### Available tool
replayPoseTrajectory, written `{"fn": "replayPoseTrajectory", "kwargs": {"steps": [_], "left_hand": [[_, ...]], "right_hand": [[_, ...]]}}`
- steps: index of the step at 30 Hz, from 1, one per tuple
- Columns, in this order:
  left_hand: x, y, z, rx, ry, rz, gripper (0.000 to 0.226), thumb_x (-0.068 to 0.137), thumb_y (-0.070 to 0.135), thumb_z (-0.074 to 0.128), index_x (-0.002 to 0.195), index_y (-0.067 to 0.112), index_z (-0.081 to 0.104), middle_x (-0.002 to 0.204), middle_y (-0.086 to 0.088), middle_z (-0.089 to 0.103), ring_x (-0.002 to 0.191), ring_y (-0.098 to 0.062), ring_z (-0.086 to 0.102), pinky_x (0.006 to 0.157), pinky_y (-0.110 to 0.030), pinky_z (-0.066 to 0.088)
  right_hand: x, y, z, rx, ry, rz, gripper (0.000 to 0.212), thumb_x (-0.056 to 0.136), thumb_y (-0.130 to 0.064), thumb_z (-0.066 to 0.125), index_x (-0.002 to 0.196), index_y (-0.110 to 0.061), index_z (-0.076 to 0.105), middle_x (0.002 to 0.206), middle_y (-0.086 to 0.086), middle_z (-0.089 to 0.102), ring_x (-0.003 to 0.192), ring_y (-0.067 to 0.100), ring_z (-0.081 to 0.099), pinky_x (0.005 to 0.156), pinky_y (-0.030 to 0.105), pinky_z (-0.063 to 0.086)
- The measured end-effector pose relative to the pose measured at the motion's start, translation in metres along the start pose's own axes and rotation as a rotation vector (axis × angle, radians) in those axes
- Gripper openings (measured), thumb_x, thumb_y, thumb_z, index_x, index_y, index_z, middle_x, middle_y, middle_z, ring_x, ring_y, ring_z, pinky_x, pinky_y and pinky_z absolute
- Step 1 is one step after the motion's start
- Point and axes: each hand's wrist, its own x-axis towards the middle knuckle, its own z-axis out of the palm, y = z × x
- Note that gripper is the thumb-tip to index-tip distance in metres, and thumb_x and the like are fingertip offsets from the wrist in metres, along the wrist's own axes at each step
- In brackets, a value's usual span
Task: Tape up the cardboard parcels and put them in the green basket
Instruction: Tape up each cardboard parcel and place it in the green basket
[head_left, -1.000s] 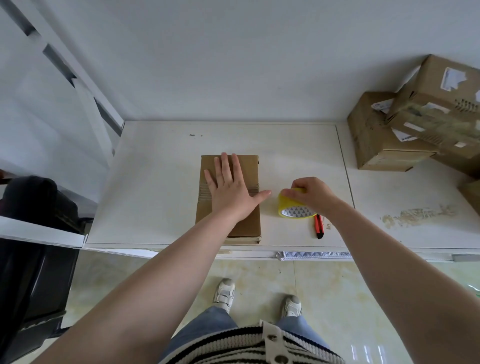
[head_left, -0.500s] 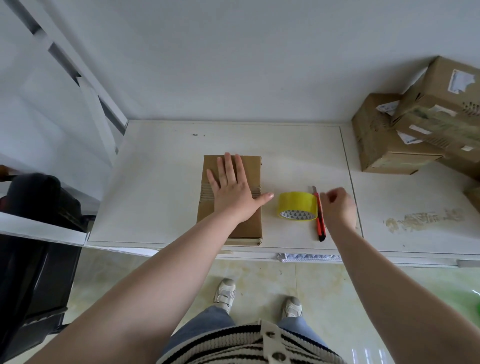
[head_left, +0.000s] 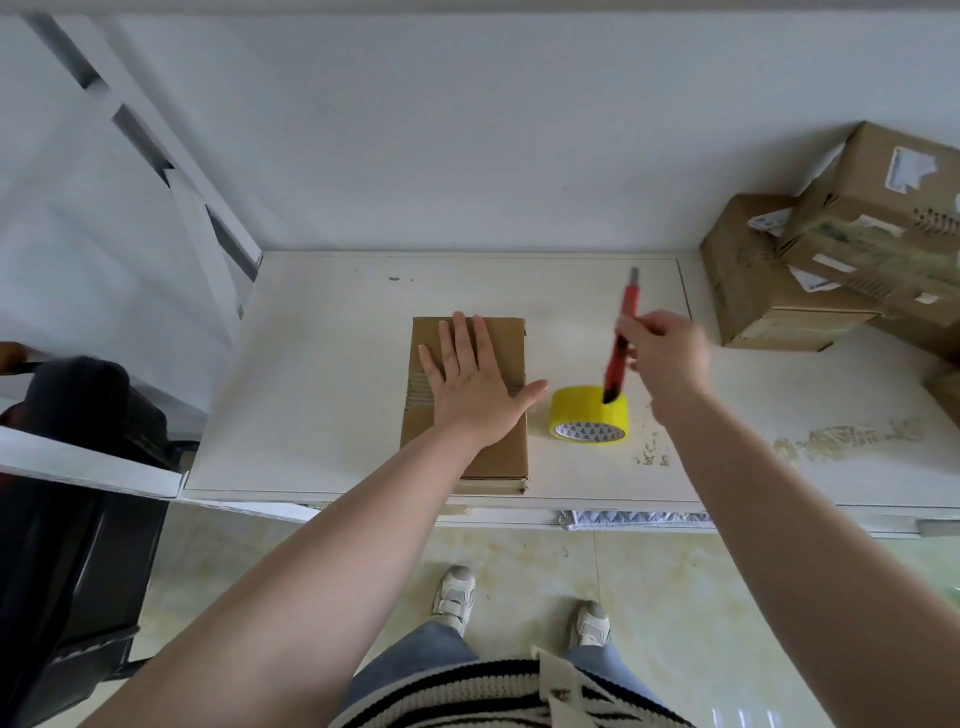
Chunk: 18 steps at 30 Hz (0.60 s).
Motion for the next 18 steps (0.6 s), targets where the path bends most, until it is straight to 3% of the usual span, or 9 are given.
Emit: {"fn": "replayPoseTrajectory", "kwargs": {"steps": [2, 4, 5, 8, 14, 18], "left_hand": [[-0.001, -0.001, 0.0, -0.022, 0.009, 0.008, 0.106, 0.088, 0.075, 0.033, 0.15, 0.011, -0.024, 0.158, -0.012, -0.03, 0.145, -0.029, -0.029, 0.111, -0.051, -0.024], [-0.001, -0.004, -0.002, -0.042, 0.008, 0.019, 0.102, 0.092, 0.068, 0.038, 0.151, 0.011, -0.023, 0.159, -0.011, -0.029, 0.145, -0.029, -0.029, 0.112, -0.051, -0.022], [-0.001, -0.006, -0.003, -0.048, 0.002, 0.026, 0.102, 0.092, 0.066, 0.04, 0.151, 0.011, -0.023, 0.158, -0.011, -0.03, 0.145, -0.029, -0.029, 0.113, -0.051, -0.021], [0.0, -0.009, -0.003, -0.027, -0.006, 0.05, 0.106, 0.09, 0.068, 0.043, 0.152, 0.01, -0.021, 0.158, -0.013, -0.03, 0.146, -0.031, -0.028, 0.112, -0.051, -0.021], [0.001, -0.008, -0.003, -0.018, -0.011, 0.039, 0.109, 0.089, 0.069, 0.045, 0.152, 0.009, -0.021, 0.158, -0.013, -0.031, 0.146, -0.031, -0.027, 0.112, -0.051, -0.021], [0.001, -0.008, -0.004, -0.01, -0.026, 0.035, 0.107, 0.09, 0.067, 0.043, 0.151, 0.009, -0.022, 0.157, -0.014, -0.031, 0.146, -0.032, -0.027, 0.112, -0.052, -0.02]], "right_hand": [[-0.017, -0.015, 0.021, 0.21, -0.223, 0.098, 0.023, 0.091, -0.013, 0.064, 0.069, -0.007, 0.061, 0.059, 0.004, 0.062, 0.05, 0.015, 0.061, 0.05, 0.027, 0.052], [-0.033, -0.008, 0.038, 0.11, -0.348, 0.154, 0.026, 0.092, -0.015, 0.061, 0.069, -0.003, 0.059, 0.06, 0.005, 0.062, 0.051, 0.015, 0.062, 0.057, 0.029, 0.055], [-0.038, 0.002, 0.041, -0.043, -0.363, 0.114, 0.027, 0.092, -0.018, 0.06, 0.071, -0.001, 0.06, 0.064, 0.007, 0.06, 0.055, 0.017, 0.059, 0.061, 0.03, 0.053], [-0.04, 0.029, 0.034, -0.409, -0.303, -0.112, 0.034, 0.09, -0.021, 0.059, 0.061, -0.006, 0.055, 0.076, 0.0, 0.049, 0.055, 0.014, 0.045, 0.051, 0.022, 0.035], [-0.039, 0.039, 0.01, -0.274, -0.493, -0.176, 0.028, 0.086, -0.01, 0.067, 0.059, -0.02, 0.065, 0.096, -0.002, 0.048, 0.077, 0.009, 0.051, 0.06, 0.014, 0.041], [-0.039, 0.04, 0.001, -0.239, -0.558, -0.158, 0.019, 0.085, -0.007, 0.068, 0.067, -0.002, 0.07, 0.103, -0.001, 0.048, 0.079, 0.01, 0.052, 0.063, 0.013, 0.044]]}}
